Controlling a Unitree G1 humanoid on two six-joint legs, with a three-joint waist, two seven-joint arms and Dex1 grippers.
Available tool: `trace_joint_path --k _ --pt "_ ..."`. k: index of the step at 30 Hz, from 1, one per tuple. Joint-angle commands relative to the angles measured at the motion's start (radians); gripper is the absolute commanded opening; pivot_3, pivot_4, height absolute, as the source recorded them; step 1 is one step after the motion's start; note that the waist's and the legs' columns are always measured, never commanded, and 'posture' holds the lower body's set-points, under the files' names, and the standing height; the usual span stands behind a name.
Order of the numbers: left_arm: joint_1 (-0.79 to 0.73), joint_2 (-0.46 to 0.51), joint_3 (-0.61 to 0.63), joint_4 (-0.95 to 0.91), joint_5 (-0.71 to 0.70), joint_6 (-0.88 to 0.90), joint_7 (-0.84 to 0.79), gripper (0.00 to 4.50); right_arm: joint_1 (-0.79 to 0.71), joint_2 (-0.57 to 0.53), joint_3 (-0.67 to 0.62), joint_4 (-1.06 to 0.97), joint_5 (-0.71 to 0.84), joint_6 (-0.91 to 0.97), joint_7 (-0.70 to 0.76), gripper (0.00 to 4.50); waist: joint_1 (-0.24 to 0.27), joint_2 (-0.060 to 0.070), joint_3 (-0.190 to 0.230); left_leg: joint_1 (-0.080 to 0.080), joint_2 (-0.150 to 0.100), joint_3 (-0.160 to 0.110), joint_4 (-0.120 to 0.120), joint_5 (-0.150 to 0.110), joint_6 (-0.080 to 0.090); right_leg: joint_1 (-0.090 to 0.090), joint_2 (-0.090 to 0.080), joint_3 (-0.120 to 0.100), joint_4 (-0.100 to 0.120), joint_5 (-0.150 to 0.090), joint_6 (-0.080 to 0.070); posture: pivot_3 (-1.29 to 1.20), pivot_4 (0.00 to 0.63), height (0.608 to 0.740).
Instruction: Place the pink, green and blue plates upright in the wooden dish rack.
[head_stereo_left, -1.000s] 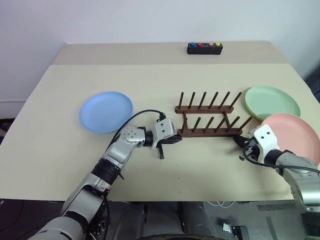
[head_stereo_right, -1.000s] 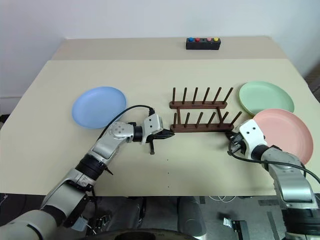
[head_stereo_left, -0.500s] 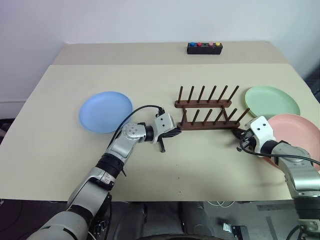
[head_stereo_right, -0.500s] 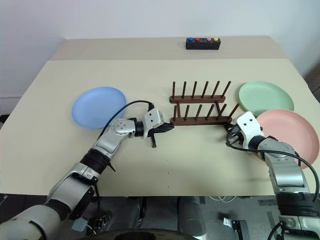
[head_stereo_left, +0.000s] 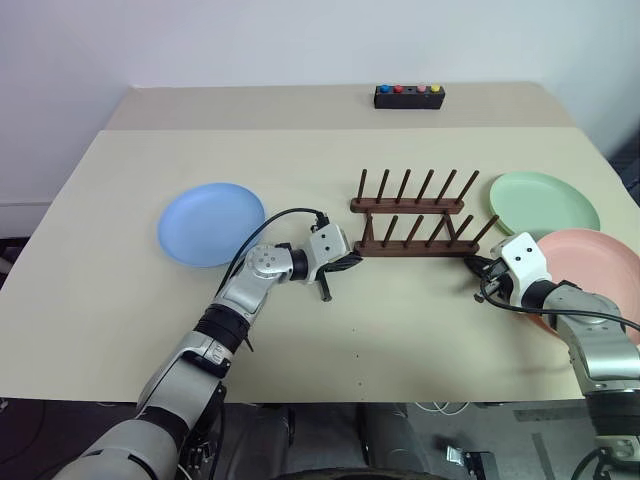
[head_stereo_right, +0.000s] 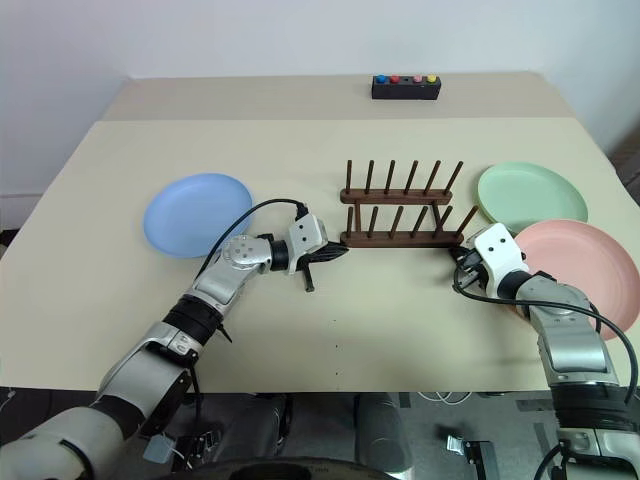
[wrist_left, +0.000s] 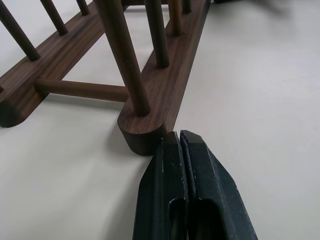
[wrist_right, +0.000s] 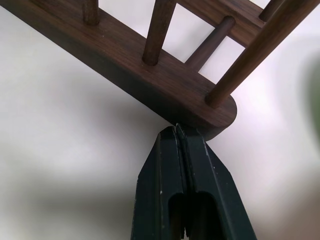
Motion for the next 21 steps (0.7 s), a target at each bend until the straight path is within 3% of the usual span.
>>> trace_joint_path --k 1,5,7,10,15,21 --pt "0.022 0.02 0.013 0.002 0.013 0.021 -0.019 0.01 0.015 -0.003 -0.004 -0.041 0.006 -0.018 0.017 0.0 0.0 0.0 0.0 0.0 0.0 0.0 0.0 0.0 0.0 0.0 0.0 0.0 0.0 0.0 0.0 0.0 0.15 0.74" --pt "0.095 0.058 0.022 -0.156 -0.046 0.067 -0.101 0.01 0.106 -0.05 -0.064 -0.223 0.073 0.041 0.077 0.0 -0.004 0.001 0.0 -0.001 0.0 0.0 -0.002 0.0 0.0 -0.002 0.0 0.0 0.0 0.0 0.0 0.0 0.15 0.74" --pt "0.13 0.084 0.03 -0.234 -0.061 0.096 -0.122 0.0 0.168 -0.079 -0.117 -0.319 0.11 0.089 0.101 0.53 -0.003 0.001 0.0 -0.002 0.0 0.0 -0.003 0.0 0.0 -0.003 0.0 0.0 0.001 0.0 0.0 0.0 0.15 0.74" --pt "0.171 0.114 0.039 -0.325 -0.079 0.134 -0.141 0.0 0.241 -0.104 -0.198 -0.414 0.155 0.149 0.113 1.77 0.001 0.001 0.0 -0.002 0.0 0.0 -0.003 0.0 0.0 -0.003 0.0 0.0 0.0 0.0 0.0 0.0 0.15 0.74" --pt "0.253 0.186 0.06 -0.531 -0.217 0.211 -0.278 0.0 0.373 -0.119 -0.394 -0.576 0.229 0.348 0.085 4.28 0.004 0.001 0.0 -0.002 0.0 0.0 -0.002 0.0 0.0 -0.002 0.0 0.0 0.0 -0.001 0.0 0.0 0.15 0.74" --pt "0.24 0.194 0.065 -0.576 -0.259 0.205 -0.314 0.0 0.436 -0.091 -0.415 -0.633 0.203 0.526 -0.016 4.44 0.005 0.001 0.0 -0.002 0.0 0.0 0.0 0.0 0.0 -0.001 0.0 0.0 0.0 -0.001 -0.001 0.0 0.15 0.74"
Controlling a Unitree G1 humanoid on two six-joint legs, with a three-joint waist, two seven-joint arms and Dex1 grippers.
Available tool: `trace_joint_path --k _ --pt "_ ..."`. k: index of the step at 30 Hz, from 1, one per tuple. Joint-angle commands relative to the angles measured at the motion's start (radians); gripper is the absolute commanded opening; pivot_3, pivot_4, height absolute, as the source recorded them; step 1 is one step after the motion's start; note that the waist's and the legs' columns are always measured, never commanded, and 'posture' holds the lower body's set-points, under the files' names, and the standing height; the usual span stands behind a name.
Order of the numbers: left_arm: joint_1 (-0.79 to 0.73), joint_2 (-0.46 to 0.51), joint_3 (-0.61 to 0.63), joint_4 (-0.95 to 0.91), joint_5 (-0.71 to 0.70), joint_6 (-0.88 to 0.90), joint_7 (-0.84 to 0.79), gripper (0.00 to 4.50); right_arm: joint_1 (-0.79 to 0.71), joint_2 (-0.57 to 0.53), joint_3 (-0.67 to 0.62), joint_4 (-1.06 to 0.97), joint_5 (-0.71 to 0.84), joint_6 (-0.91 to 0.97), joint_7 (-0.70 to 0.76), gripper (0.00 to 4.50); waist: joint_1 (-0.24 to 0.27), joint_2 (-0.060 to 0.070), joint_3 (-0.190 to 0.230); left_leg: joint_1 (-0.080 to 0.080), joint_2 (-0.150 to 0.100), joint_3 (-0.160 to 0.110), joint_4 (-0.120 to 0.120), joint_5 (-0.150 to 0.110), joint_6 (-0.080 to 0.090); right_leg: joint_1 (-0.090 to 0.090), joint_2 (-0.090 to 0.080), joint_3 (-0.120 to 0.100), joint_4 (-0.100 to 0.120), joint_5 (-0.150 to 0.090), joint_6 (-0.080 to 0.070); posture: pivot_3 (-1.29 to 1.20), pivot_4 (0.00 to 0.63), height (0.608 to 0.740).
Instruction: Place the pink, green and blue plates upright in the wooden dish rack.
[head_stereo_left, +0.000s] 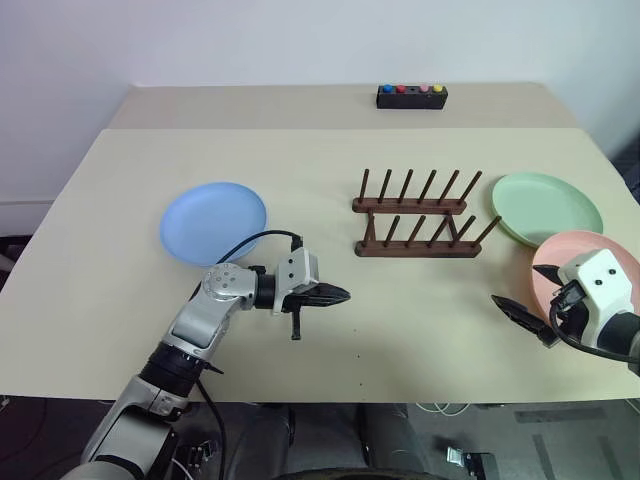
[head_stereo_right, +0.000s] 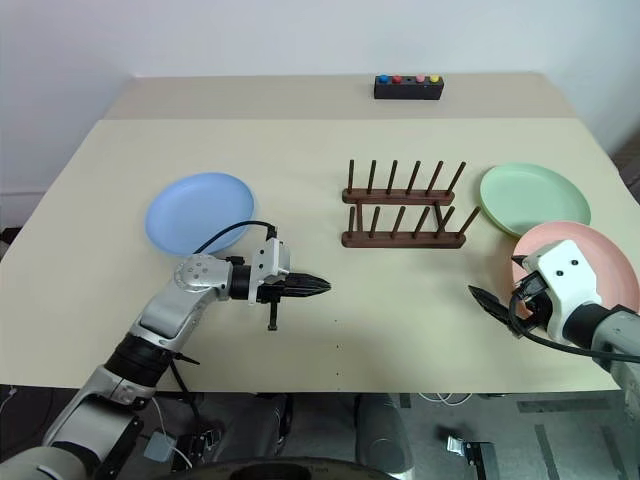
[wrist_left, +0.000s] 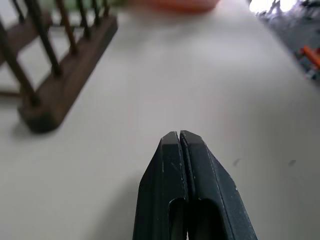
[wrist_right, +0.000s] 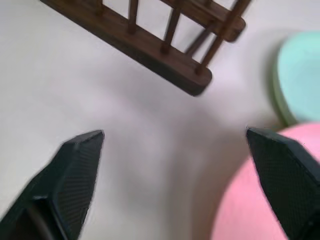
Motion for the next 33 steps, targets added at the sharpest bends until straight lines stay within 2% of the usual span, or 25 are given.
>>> trace_joint_path --k 1,9,10,12,19,24,28,31,33 --pt "-0.023 -0.007 0.02 -0.033 -0.031 -0.011 -0.016 0.0 -0.004 0.018 -0.011 -0.015 -0.018 0.077 -0.077 4.44 0.0 0.0 0.0 0.0 0.0 0.0 0.0 0.0 0.0 0.0 0.0 0.0 0.0 0.0 0.0 0.0 0.15 0.74" --pt "-0.04 -0.019 -0.001 -0.014 -0.006 -0.032 -0.013 0.0 -0.029 0.049 0.044 0.0 -0.057 0.134 -0.173 4.44 -0.001 0.0 0.0 -0.001 0.0 0.0 -0.001 0.0 0.0 -0.001 0.0 0.0 -0.001 0.0 0.0 0.0 0.15 0.74" --pt "-0.037 -0.019 -0.003 -0.015 -0.004 -0.035 -0.012 0.0 -0.031 0.05 0.049 -0.003 -0.058 0.139 -0.178 4.2 -0.001 0.0 0.0 -0.001 0.0 0.0 -0.001 0.0 0.0 -0.001 0.0 0.0 -0.001 0.0 0.0 0.0 0.15 0.74" --pt "-0.032 -0.017 -0.005 -0.017 -0.001 -0.037 -0.01 0.0 -0.032 0.044 0.06 -0.007 -0.069 0.15 -0.192 3.59 -0.001 0.0 0.0 -0.001 0.0 0.0 -0.001 0.0 0.0 -0.001 0.0 0.0 -0.001 0.0 0.0 0.0 0.15 0.74" --pt "-0.022 -0.014 -0.004 -0.02 0.008 -0.04 -0.002 0.0 -0.03 0.004 0.094 -0.02 -0.142 0.17 -0.238 0.03 -0.002 0.0 0.0 -0.001 0.0 0.0 -0.001 0.0 0.0 -0.001 0.0 0.0 -0.001 0.0 0.0 0.0 0.15 0.74" --pt "-0.007 -0.019 -0.01 -0.029 0.01 -0.04 0.004 0.0 0.057 -0.113 0.129 -0.077 -0.296 0.085 -0.234 0.03 0.0 0.0 0.0 -0.001 0.0 0.0 -0.001 0.0 0.0 -0.001 0.0 0.0 -0.001 0.0 0.0 0.0 0.15 0.74" --pt "0.006 -0.028 -0.015 -0.043 0.002 -0.034 0.006 0.0 0.074 -0.179 0.037 -0.149 -0.342 0.063 -0.188 0.03 -0.003 0.0 0.0 -0.001 0.0 0.001 -0.001 0.0 0.0 -0.001 0.0 0.0 -0.001 0.0 0.001 0.0 0.15 0.74" --pt "0.006 -0.028 -0.01 -0.041 -0.001 -0.03 0.008 0.0 0.052 -0.202 -0.033 -0.162 -0.378 -0.01 -0.16 0.03 -0.001 0.0 0.0 -0.001 0.0 0.001 -0.001 0.0 0.0 -0.001 0.0 0.0 -0.001 0.0 0.001 0.0 0.15 0.74" --pt "0.002 -0.028 -0.005 -0.029 -0.002 -0.032 0.008 0.0 -0.052 -0.198 -0.074 -0.161 -0.328 -0.1 -0.141 0.03 -0.004 -0.001 0.001 -0.001 0.0 0.001 -0.001 0.0 0.0 -0.001 0.0 0.0 -0.001 0.0 0.001 0.0 0.15 0.74"
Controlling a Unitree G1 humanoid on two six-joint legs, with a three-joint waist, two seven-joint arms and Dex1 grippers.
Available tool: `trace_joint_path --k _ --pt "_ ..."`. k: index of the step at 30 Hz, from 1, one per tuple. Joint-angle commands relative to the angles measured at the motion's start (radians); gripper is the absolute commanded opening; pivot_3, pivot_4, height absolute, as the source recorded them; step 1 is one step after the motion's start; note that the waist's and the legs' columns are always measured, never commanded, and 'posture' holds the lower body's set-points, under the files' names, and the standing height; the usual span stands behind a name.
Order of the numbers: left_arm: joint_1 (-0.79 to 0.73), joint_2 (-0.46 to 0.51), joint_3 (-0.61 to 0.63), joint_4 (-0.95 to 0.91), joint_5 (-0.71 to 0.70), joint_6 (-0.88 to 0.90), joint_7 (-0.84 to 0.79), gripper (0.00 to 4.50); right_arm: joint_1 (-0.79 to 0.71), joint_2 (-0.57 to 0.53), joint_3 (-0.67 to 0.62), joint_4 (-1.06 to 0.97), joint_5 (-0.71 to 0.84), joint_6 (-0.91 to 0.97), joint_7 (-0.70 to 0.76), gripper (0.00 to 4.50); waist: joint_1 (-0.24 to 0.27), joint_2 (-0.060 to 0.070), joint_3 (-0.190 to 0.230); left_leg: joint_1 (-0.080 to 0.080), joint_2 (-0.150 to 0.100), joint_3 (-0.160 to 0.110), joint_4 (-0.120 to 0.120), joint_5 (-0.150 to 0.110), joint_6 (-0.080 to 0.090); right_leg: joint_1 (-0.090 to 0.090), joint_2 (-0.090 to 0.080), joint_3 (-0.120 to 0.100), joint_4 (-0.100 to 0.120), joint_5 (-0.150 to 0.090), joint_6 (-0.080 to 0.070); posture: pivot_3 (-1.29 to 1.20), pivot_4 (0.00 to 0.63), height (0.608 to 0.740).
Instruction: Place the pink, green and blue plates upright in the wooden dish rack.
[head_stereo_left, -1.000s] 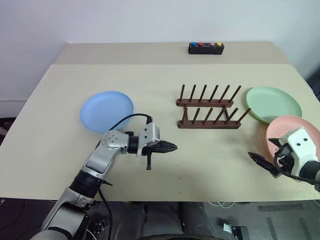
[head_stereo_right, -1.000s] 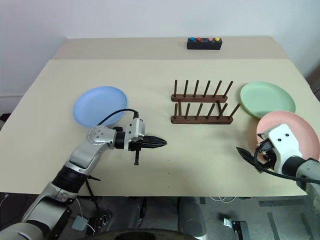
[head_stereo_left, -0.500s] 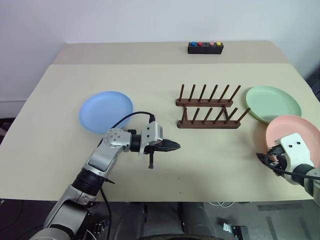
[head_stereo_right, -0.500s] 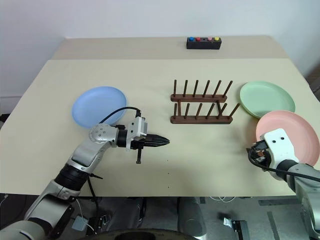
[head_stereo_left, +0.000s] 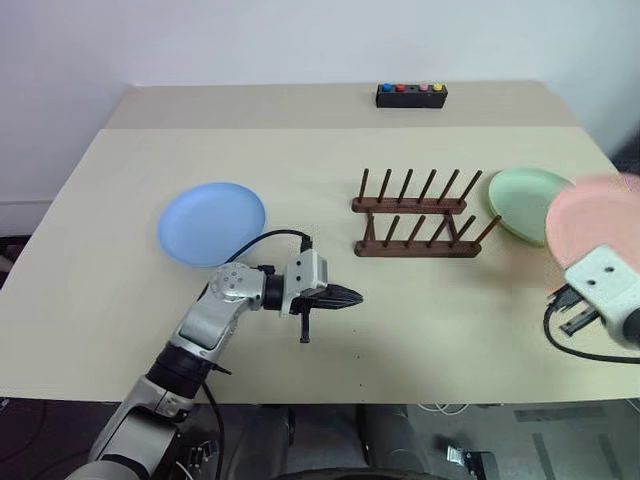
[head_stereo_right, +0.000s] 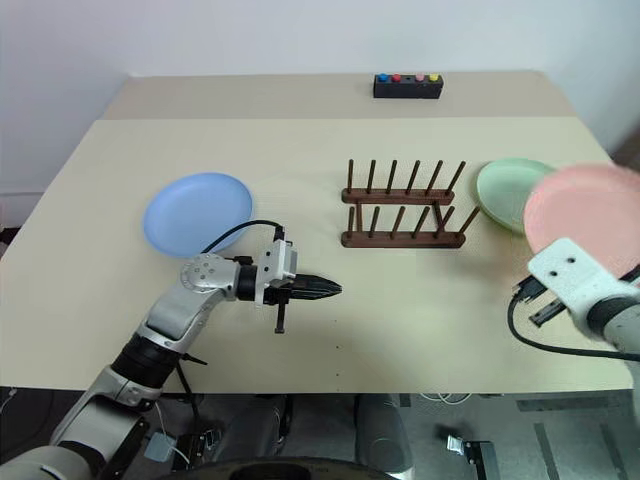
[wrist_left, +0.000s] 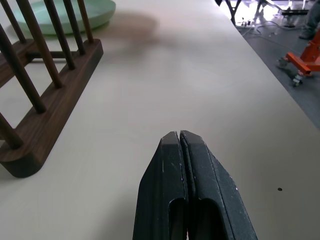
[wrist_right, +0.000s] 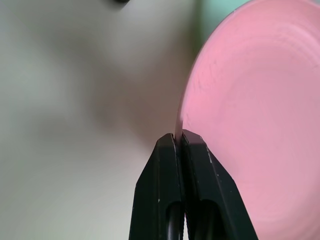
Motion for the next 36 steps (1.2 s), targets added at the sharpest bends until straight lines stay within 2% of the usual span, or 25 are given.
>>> trace_joint_path --k 1,5,8,11,17,23,28,36 --pt "-0.004 -0.001 0.015 -0.014 -0.011 -0.014 0.0 0.0 -0.155 -0.006 -0.095 -0.032 0.054 -0.156 0.032 0.03 -0.008 0.001 0.0 0.0 0.0 0.0 0.0 0.0 0.0 0.0 0.0 0.0 0.0 0.0 0.0 0.0 0.15 0.74" --pt "-0.013 -0.006 0.018 0.003 -0.006 -0.021 0.004 0.0 -0.362 0.04 -0.091 0.017 0.173 -0.223 0.045 0.03 -0.003 -0.001 0.001 0.0 0.001 -0.001 -0.001 0.0 0.0 0.0 0.001 -0.001 0.0 0.0 0.0 0.0 0.15 0.74" --pt "-0.023 -0.013 0.025 0.016 -0.007 -0.028 0.012 0.0 -0.578 0.125 -0.078 0.067 0.363 -0.179 0.024 0.03 -0.003 -0.001 0.001 -0.001 0.001 0.0 0.0 0.0 0.0 0.001 0.0 -0.001 -0.002 0.001 0.0 0.0 0.15 0.74" --pt "-0.026 -0.02 0.035 0.013 -0.022 -0.021 0.017 0.0 -0.68 0.191 -0.079 0.116 0.535 -0.147 0.066 0.03 0.0 -0.001 0.001 -0.001 0.001 -0.001 -0.001 0.0 0.0 0.001 0.0 -0.001 -0.002 0.001 -0.001 0.0 0.15 0.74" --pt "-0.018 -0.021 0.098 -0.042 -0.11 0.046 0.027 0.0 -0.74 0.221 -0.091 0.229 0.852 -0.015 0.145 0.03 -0.001 -0.001 0.001 -0.002 0.001 -0.001 -0.002 -0.001 0.001 -0.001 0.0 -0.001 -0.003 0.001 -0.001 0.0 0.15 0.74" --pt "-0.006 -0.004 0.125 -0.062 -0.134 0.071 0.03 0.0 -0.763 0.204 -0.086 0.336 1.017 0.047 0.201 0.03 -0.002 0.0 0.001 -0.002 0.001 -0.001 -0.001 -0.001 0.001 -0.001 0.0 -0.001 -0.002 0.001 -0.001 0.0 0.15 0.74" --pt "0.002 0.002 0.125 -0.069 -0.134 0.074 0.028 0.0 -0.784 0.194 -0.072 0.438 1.095 0.088 0.25 0.03 -0.002 0.0 0.001 -0.001 0.001 -0.001 -0.001 -0.001 0.001 -0.001 0.0 -0.001 -0.002 0.001 -0.001 0.0 0.15 0.74" --pt "0.005 0.006 0.134 -0.082 -0.135 0.087 0.027 0.0 -0.819 0.177 -0.036 0.579 1.085 0.097 0.321 0.03 -0.002 0.0 0.001 -0.002 0.001 -0.001 -0.001 -0.001 0.001 -0.001 0.0 -0.001 -0.002 0.001 -0.001 0.0 0.15 0.74"
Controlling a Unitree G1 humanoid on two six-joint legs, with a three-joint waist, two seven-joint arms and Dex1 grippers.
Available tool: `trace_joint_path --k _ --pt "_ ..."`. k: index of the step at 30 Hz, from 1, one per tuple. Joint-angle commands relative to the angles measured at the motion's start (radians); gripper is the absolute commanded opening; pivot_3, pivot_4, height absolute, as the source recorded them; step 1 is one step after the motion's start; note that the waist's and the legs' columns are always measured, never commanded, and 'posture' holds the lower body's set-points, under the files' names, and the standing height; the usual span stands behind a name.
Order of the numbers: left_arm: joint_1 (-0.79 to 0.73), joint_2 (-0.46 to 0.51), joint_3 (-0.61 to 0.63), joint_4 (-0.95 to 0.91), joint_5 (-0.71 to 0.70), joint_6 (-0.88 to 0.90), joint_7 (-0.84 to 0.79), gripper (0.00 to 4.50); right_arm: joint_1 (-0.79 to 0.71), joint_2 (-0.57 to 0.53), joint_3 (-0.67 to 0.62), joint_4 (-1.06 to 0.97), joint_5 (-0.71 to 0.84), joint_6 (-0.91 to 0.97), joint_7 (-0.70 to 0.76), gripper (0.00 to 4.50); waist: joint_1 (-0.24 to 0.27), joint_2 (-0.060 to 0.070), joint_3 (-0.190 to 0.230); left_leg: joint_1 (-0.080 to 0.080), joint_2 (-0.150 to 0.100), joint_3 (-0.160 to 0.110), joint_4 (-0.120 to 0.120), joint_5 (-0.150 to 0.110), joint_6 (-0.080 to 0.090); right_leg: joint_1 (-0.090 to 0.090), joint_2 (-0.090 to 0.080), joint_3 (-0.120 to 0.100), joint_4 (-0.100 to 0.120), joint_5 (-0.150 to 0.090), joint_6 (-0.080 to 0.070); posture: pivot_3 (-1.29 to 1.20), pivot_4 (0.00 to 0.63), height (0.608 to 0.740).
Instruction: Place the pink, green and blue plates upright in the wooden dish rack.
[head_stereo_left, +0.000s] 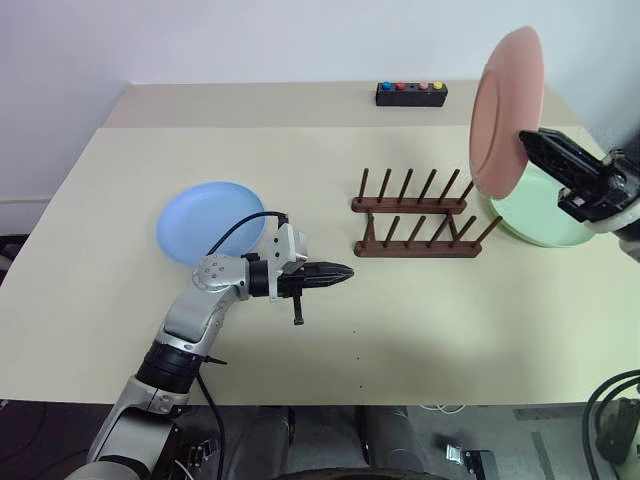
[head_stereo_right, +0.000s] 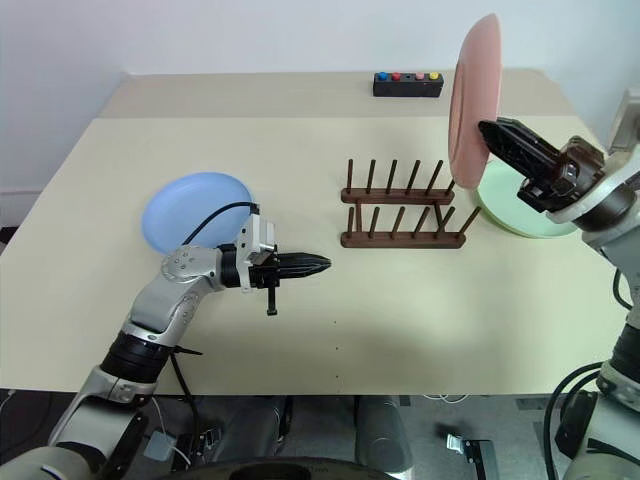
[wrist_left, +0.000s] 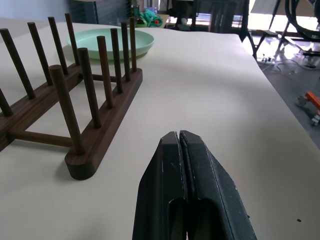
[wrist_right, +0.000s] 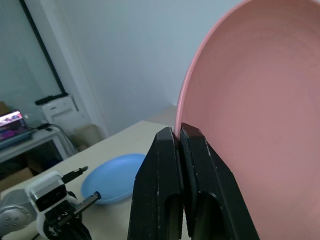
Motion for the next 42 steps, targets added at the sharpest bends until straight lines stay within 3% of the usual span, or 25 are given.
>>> trace_joint_path --k 1,42 --pt "0.006 0.008 0.018 -0.039 -0.024 -0.002 -0.002 0.0 -0.028 -0.023 -0.015 0.023 0.019 -0.005 0.033 0.03 0.0 0.0 0.0 0.0 0.0 0.0 0.0 0.0 0.0 0.0 0.0 0.0 0.0 0.0 0.0 0.0 0.15 0.74" --pt "0.032 0.056 0.039 -0.107 -0.059 0.024 0.029 0.0 -0.047 -0.053 0.009 0.31 -0.04 0.031 0.198 0.03 0.0 0.001 0.0 0.0 0.0 0.0 0.0 0.0 0.0 0.0 0.0 0.0 0.0 0.0 0.0 0.0 0.15 0.74"
